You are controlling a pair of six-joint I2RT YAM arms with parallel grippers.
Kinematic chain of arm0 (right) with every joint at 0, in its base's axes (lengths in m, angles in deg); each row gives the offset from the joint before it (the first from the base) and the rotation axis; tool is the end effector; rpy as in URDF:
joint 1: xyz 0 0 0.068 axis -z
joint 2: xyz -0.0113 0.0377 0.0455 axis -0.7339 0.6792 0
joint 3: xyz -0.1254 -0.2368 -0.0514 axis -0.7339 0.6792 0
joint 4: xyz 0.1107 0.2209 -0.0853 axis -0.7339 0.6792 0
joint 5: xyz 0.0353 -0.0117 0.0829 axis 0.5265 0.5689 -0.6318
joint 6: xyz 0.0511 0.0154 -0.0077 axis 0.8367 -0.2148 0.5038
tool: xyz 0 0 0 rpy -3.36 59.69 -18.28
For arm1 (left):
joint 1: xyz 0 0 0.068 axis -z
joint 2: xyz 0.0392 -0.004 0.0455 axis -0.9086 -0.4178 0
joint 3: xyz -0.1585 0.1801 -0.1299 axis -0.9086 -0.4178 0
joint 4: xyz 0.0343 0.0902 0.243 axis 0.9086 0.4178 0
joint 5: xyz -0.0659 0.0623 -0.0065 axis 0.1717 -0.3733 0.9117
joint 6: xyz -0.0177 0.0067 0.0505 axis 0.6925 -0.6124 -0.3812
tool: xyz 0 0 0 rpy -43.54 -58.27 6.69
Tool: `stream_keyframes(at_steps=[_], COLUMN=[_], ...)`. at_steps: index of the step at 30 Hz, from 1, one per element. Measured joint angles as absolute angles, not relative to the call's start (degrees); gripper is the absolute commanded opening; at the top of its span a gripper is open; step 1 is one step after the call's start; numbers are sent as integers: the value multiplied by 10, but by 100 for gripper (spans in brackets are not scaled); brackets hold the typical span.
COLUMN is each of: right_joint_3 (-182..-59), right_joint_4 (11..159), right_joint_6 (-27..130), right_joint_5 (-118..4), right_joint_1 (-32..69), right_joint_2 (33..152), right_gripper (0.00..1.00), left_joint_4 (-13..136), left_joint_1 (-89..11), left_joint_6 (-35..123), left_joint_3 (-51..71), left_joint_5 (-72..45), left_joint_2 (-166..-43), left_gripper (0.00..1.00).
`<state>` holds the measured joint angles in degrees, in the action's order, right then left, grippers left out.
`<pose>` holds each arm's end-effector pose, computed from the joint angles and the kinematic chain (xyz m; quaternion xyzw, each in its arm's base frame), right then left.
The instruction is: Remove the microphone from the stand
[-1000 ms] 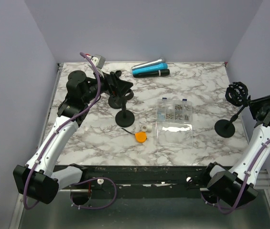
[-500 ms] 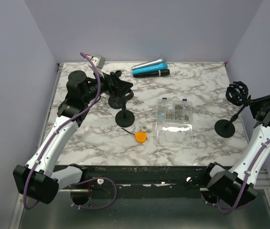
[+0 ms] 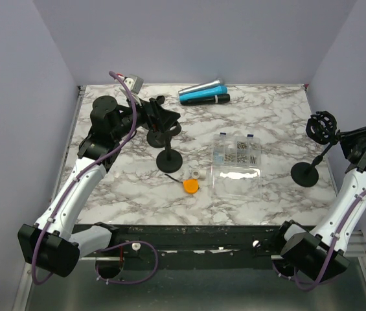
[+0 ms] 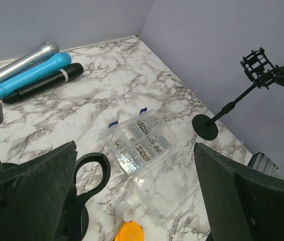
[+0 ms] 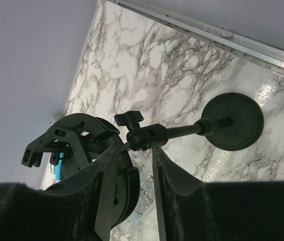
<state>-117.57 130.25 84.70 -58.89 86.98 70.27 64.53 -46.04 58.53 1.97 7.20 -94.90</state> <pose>0.1576 -0.1235 0.3984 0.5272 0.6960 0.0719 0.4822 0.2412 -0.1024 0.4056 0.1346 0.7036 -0.4255 0.5530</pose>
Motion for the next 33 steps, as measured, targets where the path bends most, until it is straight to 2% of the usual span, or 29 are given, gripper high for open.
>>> stream_keyframes(at_steps=[33], right_joint_3=[-1080], right_joint_4=[1218], right_joint_6=[887], right_joint_5=[-541], right_joint_1=[870], right_joint_2=[667], right_gripper=[27], left_joint_4=[645], left_joint_1=[-460], left_joint_6=[585], left_joint_3=[20], left_joint_5=[72], left_joint_2=[-949], left_gripper=[99])
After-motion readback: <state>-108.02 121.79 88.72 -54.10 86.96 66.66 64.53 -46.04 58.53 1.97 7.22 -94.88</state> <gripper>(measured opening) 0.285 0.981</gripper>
